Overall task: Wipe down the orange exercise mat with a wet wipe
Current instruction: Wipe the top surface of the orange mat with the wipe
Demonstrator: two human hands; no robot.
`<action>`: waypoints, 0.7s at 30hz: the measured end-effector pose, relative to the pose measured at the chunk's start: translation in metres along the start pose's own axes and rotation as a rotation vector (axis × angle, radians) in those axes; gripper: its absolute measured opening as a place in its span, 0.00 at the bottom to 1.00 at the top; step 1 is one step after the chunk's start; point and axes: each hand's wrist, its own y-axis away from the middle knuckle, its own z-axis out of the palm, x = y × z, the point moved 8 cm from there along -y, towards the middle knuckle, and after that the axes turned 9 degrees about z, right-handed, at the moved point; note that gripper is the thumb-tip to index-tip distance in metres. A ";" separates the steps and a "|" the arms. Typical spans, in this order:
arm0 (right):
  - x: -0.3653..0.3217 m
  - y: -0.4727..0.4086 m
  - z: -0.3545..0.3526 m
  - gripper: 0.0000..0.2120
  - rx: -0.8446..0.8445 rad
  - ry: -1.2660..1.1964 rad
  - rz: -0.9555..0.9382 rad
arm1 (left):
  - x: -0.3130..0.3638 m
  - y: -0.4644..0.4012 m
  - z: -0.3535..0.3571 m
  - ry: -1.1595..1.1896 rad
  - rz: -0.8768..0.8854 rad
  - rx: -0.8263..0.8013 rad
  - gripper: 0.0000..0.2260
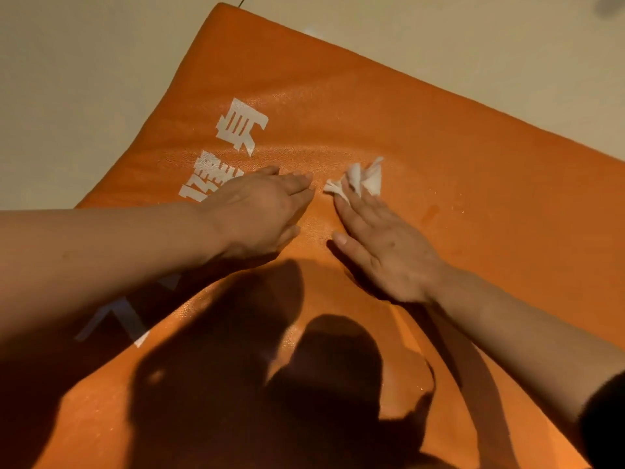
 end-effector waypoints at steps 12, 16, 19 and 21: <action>0.035 -0.038 -0.026 0.38 0.233 0.019 0.167 | -0.008 -0.011 -0.027 0.030 0.019 0.195 0.24; 0.033 -0.075 -0.050 0.37 0.239 0.077 0.064 | -0.018 -0.034 -0.032 0.038 -0.020 0.179 0.31; 0.065 -0.082 -0.066 0.33 0.283 0.101 0.176 | -0.024 -0.049 -0.031 0.048 -0.057 0.104 0.32; 0.072 -0.073 -0.062 0.32 0.315 0.063 0.245 | -0.028 -0.055 -0.029 0.076 -0.085 0.080 0.33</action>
